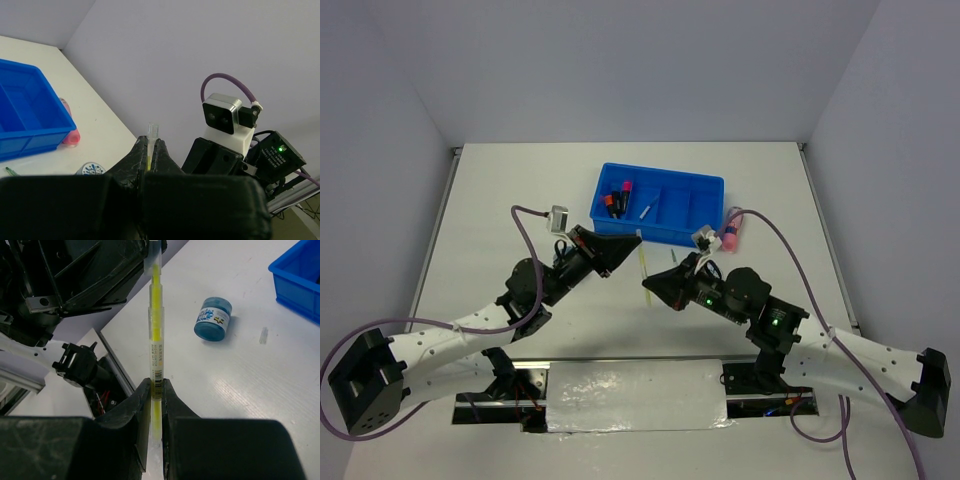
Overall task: Sort the stationery into containers
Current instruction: Close the pen cap on the pen.
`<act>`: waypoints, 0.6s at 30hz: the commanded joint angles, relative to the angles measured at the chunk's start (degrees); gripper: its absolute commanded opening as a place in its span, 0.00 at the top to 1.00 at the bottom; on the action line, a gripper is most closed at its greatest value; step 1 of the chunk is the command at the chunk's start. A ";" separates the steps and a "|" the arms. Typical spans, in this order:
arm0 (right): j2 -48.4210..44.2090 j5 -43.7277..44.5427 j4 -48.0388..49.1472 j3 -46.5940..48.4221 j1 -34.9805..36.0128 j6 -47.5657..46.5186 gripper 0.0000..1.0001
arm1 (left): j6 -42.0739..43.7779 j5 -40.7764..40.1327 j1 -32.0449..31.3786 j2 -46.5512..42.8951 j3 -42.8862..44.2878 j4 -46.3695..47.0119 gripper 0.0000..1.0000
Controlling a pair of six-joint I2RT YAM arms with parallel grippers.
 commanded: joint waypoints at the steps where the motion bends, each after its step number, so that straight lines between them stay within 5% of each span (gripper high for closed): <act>1: 0.15 2.40 3.18 4.79 0.28 -0.96 1.00 | -0.78 1.69 -0.27 -0.32 -0.26 3.60 1.00; 15: 2.26 6.78 4.93 9.45 0.28 -4.20 1.00 | -1.21 1.69 -0.27 -1.38 -0.61 1.49 1.00; 18: 3.58 8.98 9.76 7.88 0.28 -5.61 1.00 | -2.62 3.36 -0.53 -0.59 0.00 2.19 0.93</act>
